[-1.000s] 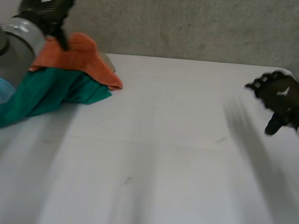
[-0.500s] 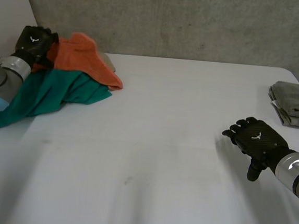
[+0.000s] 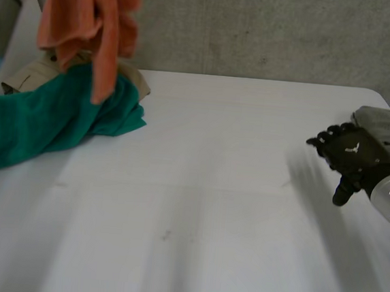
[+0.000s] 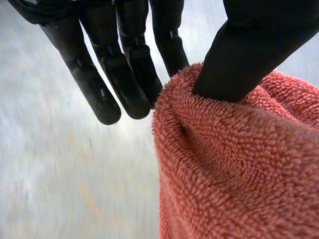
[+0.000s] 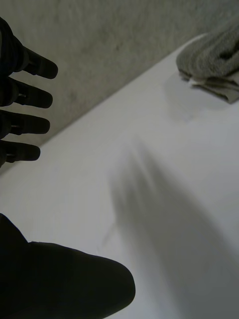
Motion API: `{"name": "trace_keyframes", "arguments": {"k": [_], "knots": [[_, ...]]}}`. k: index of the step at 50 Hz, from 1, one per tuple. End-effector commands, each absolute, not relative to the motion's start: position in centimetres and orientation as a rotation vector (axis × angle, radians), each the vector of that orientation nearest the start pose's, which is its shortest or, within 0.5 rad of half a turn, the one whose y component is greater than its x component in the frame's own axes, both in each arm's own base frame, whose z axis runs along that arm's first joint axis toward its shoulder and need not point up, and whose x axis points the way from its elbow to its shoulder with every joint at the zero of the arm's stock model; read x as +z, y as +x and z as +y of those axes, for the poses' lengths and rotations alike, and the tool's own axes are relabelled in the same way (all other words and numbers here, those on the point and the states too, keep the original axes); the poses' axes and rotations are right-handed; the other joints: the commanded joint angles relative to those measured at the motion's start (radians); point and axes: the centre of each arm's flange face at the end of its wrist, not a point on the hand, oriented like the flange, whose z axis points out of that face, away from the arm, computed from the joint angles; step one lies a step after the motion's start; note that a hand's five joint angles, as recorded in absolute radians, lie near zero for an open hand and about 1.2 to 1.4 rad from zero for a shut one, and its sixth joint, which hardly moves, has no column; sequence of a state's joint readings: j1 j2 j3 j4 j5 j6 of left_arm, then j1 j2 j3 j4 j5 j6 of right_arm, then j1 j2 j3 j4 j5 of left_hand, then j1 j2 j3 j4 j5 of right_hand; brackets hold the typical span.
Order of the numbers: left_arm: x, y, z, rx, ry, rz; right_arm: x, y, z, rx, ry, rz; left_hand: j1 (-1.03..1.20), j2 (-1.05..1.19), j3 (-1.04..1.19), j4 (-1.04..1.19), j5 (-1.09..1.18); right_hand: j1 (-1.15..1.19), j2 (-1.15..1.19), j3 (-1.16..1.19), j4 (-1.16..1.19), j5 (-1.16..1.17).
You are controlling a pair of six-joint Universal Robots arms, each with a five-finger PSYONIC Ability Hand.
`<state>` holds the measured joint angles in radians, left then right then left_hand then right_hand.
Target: Fold the laundry.
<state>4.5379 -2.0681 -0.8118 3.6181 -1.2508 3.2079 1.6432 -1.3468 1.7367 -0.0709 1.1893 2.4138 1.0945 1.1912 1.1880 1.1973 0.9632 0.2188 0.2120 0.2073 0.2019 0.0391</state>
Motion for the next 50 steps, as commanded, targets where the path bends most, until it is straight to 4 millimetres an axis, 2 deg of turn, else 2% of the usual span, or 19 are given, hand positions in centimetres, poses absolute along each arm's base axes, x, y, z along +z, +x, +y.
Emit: {"name": "trace_keyframes", "arguments": {"k": [1,6,9,10,13,14,17,18,20,21,25,27,28,30,32,36,40,47,50], "knots": [[49.9,-24.6,-33.3,-3.381,0.510,1.121,22.6,18.7,-29.8,-1.982,-1.104,2.199,0.302,0.205,0.208,0.199,0.258,-0.044,-0.038,-0.033,-0.027,-0.039],[49.7,-27.0,-31.3,-3.462,0.502,1.192,22.9,18.7,-29.3,-1.970,-1.025,2.197,0.302,0.205,0.208,0.199,0.258,-0.044,-0.038,-0.033,-0.027,-0.039],[46.7,-28.8,-30.9,-3.422,0.549,1.410,22.8,18.5,-29.1,-1.959,-1.002,2.205,0.302,0.205,0.208,0.199,0.258,-0.044,-0.038,-0.033,-0.027,-0.039],[44.8,-29.4,-30.9,-3.379,0.563,1.531,22.6,18.3,-29.1,-1.957,-0.994,2.213,0.302,0.205,0.208,0.199,0.258,-0.044,-0.038,-0.033,-0.027,-0.039],[41.3,-30.5,-31.0,-3.294,0.601,1.731,22.4,18.3,-29.1,-1.958,-0.992,2.216,0.302,0.205,0.208,0.199,0.258,-0.044,-0.038,-0.033,-0.027,-0.039],[38.3,-31.5,-31.1,-3.215,0.637,1.883,22.4,18.3,-29.1,-1.960,-0.992,2.215,0.302,0.205,0.208,0.199,0.258,-0.044,-0.038,-0.033,-0.027,-0.039],[33.0,-33.2,-30.5,-3.054,0.719,2.112,22.2,18.2,-29.0,-1.953,-0.990,2.221,0.302,0.205,0.208,0.199,0.258,-0.044,-0.038,-0.033,-0.027,-0.039],[30.2,-34.1,-30.2,-2.951,0.769,2.211,22.2,18.2,-29.0,-1.953,-0.990,2.221,0.302,0.205,0.208,0.199,0.258,-0.044,-0.038,-0.033,-0.027,-0.039],[27.1,-34.4,-30.3,-2.828,0.807,2.293,22.1,18.2,-29.0,-1.950,-0.988,2.223,0.302,0.205,0.208,0.199,0.258,-0.044,-0.038,-0.033,-0.027,-0.039],[24.3,-34.6,-30.3,-2.707,0.831,2.359,22.1,18.2,-28.9,-1.949,-0.987,2.225,0.302,0.205,0.208,0.199,0.258,-0.044,-0.038,-0.033,-0.027,-0.039],[19.4,-34.7,-30.3,-2.466,0.843,2.445,22.0,18.2,-28.9,-1.946,-0.986,2.229,0.302,0.205,0.208,0.199,0.258,-0.044,-0.038,-0.033,-0.027,-0.039],[18.1,-34.9,-30.0,-2.400,0.870,2.475,22.1,18.2,-28.9,-1.948,-0.986,2.228,0.302,0.205,0.208,0.199,0.258,-0.044,-0.038,-0.033,-0.027,-0.039],[18.0,-35.1,-29.7,-2.389,0.887,2.485,22.1,18.2,-28.9,-1.949,-0.987,2.230,0.235,0.139,0.142,0.132,0.192,-0.044,-0.038,-0.033,-0.027,-0.039],[18.1,-35.5,-29.3,-2.385,0.924,2.495,22.1,18.2,-28.9,-1.949,-0.988,2.230,-0.318,-0.415,-0.411,-0.421,-0.361,-0.044,-0.038,-0.033,-0.027,-0.039],[18.7,-35.6,-29.2,-2.402,0.931,2.476,22.4,18.3,-28.7,-1.955,-0.994,2.225,-0.527,-0.624,-0.621,-0.630,-0.571,-0.044,-0.038,-0.033,-0.027,-0.039],[22.3,-35.1,-28.7,-2.510,0.892,2.383,23.0,18.4,-28.3,-1.972,-1.005,2.206,-0.590,-0.687,-0.684,-0.693,-0.633,-0.044,-0.038,-0.033,-0.027,-0.039],[24.9,-34.3,-27.6,-2.566,0.880,2.331,23.3,18.7,-27.2,-1.923,-1.022,2.222,-0.590,-0.687,-0.684,-0.693,-0.634,-0.044,-0.038,-0.033,-0.027,-0.039],[24.3,-32.5,-23.7,-2.410,1.045,2.326,21.9,19.2,-24.6,-1.702,-1.157,2.312,-0.576,-0.672,-0.669,-0.679,-0.619,-0.044,-0.038,-0.033,-0.027,-0.039],[22.8,-33.2,-20.7,-2.344,1.224,2.280,21.2,19.2,-23.9,-1.655,-1.255,2.321,-0.564,-0.661,-0.657,-0.667,-0.607,-0.044,-0.038,-0.033,-0.027,-0.039]]}}
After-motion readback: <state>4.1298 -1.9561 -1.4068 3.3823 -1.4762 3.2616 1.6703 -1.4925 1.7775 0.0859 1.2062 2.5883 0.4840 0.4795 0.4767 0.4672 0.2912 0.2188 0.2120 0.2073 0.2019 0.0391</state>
